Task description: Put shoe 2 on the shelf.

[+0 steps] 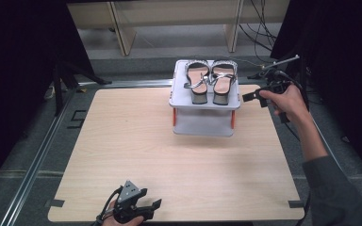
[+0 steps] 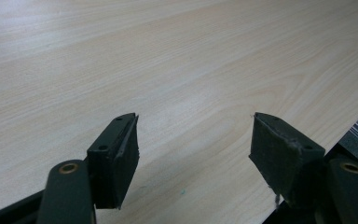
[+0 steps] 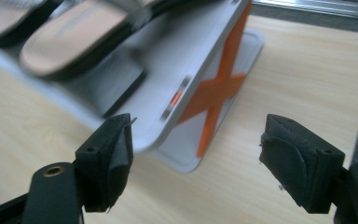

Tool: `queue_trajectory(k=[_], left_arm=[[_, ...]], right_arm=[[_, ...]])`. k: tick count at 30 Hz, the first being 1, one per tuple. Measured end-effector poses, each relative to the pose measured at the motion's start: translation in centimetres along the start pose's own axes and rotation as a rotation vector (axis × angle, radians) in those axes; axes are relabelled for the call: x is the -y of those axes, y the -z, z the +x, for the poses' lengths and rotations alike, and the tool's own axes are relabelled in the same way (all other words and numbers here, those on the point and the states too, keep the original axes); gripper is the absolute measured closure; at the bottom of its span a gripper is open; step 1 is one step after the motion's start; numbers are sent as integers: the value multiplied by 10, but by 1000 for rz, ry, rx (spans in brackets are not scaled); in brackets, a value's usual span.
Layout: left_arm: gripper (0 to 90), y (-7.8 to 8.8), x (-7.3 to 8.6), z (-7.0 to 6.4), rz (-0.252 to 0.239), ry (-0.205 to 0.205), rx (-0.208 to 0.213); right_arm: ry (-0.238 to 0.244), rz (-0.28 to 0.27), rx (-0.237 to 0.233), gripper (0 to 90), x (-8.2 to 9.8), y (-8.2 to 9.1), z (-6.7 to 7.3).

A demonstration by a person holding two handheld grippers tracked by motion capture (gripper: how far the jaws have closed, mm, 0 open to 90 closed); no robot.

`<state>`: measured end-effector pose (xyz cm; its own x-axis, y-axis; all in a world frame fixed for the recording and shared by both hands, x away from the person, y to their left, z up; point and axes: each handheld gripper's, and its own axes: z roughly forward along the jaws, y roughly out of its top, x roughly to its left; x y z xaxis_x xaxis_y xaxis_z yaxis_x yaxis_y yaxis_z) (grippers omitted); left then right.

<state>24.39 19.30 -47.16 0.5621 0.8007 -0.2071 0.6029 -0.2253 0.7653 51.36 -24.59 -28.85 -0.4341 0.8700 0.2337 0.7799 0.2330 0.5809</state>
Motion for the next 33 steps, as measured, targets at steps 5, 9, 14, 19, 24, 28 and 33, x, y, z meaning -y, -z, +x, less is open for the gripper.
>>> queue_trajectory(k=[5,9,14,19,24,28,33], left_arm=[[290,-1,-1,1,4,-5,6],[245,-1,0,2,5,8,-15],[196,0,0,2,-1,9,-22],[188,0,1,2,-5,6,-22],[188,-1,1,3,-8,10,-24],[188,-1,1,5,-4,1,-30],[188,-1,1,7,5,-15,-38]], right_arm=[[38,4,-38,248,31,1,10],[79,-13,-73,236,56,-6,20],[113,-19,-135,229,84,-9,35],[159,-15,-169,223,107,-16,46],[172,8,-169,206,126,-23,54],[172,6,-181,189,139,-25,61],[218,-3,-188,183,156,-31,66]])
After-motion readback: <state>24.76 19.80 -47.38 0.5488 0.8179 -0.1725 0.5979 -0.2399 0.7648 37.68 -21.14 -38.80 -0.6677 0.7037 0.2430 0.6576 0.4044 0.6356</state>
